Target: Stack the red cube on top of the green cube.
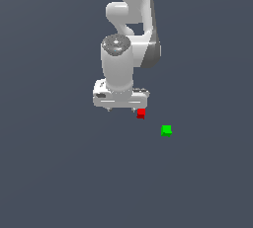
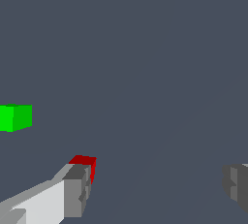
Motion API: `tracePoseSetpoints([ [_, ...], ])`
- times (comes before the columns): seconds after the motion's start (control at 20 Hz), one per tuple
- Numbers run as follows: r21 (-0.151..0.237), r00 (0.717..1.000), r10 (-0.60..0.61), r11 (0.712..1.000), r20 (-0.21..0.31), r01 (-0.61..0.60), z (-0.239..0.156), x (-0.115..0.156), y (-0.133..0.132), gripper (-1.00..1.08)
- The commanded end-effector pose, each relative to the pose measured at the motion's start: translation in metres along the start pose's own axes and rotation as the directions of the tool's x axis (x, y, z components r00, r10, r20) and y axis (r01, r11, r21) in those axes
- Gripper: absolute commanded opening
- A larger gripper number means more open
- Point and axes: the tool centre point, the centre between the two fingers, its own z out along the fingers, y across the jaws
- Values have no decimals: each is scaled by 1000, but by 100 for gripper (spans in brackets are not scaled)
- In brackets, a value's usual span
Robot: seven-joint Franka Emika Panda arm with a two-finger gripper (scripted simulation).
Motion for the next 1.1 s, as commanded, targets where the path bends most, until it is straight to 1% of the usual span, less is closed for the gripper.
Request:
tracePoseSetpoints([
  [0.0, 0, 1000, 0, 1000, 0, 0, 0, 0, 0, 100],
  [0.25, 0, 1000, 5, 1000, -1, -5, 4, -4, -3, 100],
  [0.5, -2, 1000, 21, 1000, -3, -21, 16, -15, -14, 100],
  [0.7, -3, 999, 43, 999, -6, -43, 32, -30, -29, 100],
  [1.05, -7, 996, 91, 996, -12, -91, 68, -61, -64, 100],
])
